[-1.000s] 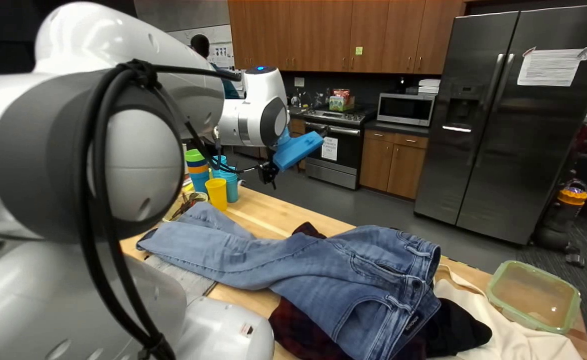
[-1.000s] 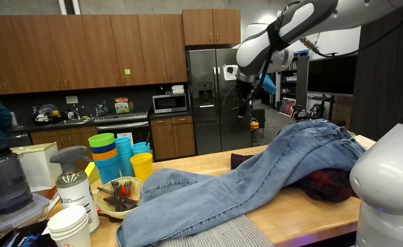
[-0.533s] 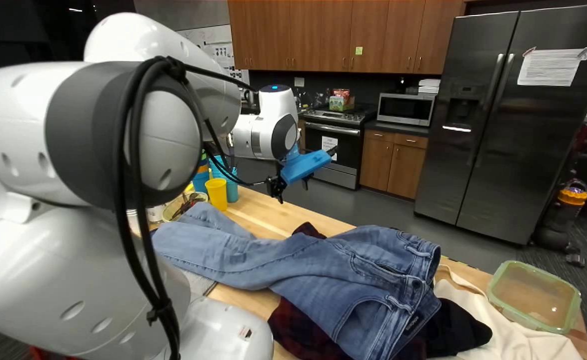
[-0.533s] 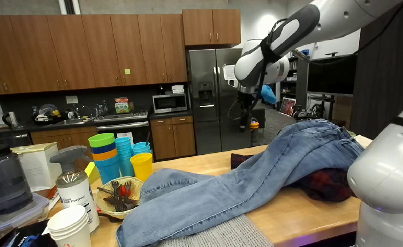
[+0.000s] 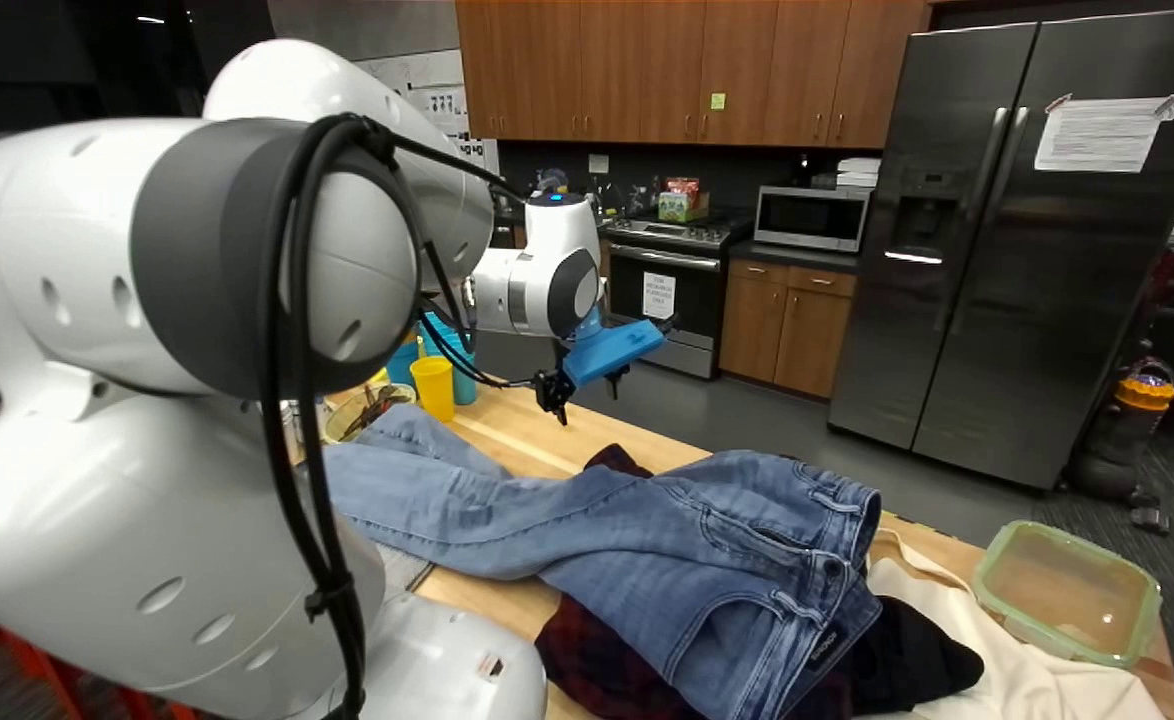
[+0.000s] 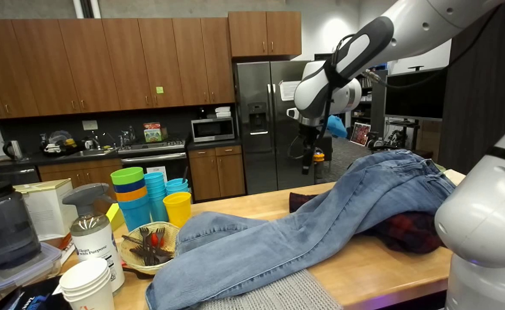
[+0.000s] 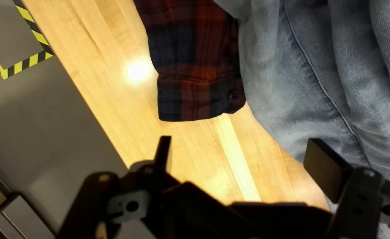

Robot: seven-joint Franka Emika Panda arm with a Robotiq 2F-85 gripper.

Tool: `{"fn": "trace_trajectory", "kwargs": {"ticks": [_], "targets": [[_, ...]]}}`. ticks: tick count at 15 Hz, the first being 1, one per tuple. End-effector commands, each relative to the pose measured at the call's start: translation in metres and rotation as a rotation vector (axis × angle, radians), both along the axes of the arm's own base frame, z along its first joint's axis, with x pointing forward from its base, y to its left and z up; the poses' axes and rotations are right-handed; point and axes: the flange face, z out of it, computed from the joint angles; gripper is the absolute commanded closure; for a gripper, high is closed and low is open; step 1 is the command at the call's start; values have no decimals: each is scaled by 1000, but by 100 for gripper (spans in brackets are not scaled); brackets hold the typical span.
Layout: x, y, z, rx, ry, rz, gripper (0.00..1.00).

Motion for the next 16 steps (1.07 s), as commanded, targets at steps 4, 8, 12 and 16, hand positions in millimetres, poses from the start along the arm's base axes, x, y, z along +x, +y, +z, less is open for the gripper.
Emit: {"fn": "trace_trajectory", "kwargs": {"ticks": [4, 8, 12, 16], "targets": [[0, 0, 1, 0, 0, 0, 0], [0, 0, 1, 0, 0, -1, 0], [1, 3, -3, -28, -15, 6, 0], [0, 29, -30, -56, 36, 57, 0]]}}
